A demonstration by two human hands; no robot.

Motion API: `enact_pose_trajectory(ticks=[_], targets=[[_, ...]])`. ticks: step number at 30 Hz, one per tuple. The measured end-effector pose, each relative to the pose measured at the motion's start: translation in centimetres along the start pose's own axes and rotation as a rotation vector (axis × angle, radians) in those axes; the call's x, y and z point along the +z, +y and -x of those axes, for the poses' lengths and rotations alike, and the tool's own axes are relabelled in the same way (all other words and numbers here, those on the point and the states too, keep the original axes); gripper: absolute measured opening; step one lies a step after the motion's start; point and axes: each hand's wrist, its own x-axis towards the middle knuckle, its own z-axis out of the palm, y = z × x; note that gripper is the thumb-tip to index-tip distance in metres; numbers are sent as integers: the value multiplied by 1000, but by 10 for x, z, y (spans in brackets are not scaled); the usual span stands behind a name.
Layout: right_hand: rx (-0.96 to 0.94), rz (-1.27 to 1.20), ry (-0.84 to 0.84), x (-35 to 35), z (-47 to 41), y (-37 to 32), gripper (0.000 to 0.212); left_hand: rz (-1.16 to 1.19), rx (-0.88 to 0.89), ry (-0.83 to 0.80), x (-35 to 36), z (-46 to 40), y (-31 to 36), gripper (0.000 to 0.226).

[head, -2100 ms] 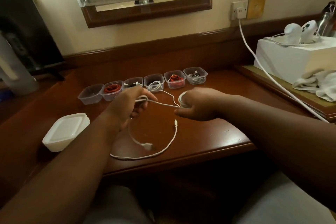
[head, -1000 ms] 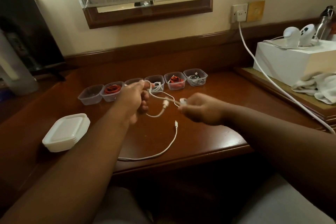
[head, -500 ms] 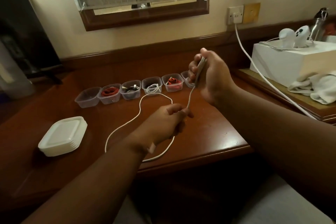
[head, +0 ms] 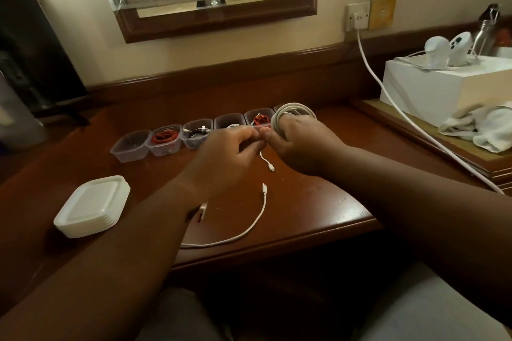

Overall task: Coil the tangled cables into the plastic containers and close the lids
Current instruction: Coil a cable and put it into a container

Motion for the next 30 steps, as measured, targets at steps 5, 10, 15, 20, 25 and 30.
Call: enact_pose_trajectory(ticks=[5,10,15,20,25,30], targets=[[73,-279,-197,7,1,3,53,177,-67,-31,2,1,-7,14],[152,-824,-487,-1,1,7,58,431,-136,-138,16,-5,-18,33],[231,-1031,-483,-1,-2,11,67,573,-175,-60,37,-3,-16,36],[335,-1034,-400,10,-8,19,53,633,-177,-15,47,-9,-18,26],[324,-1003,-117,23,-23,21,47,736,-233,158,61,-19,-19,27],[532,-1271,-160,40,-39,24,43,701,-363,320,70,-38,-31,22]])
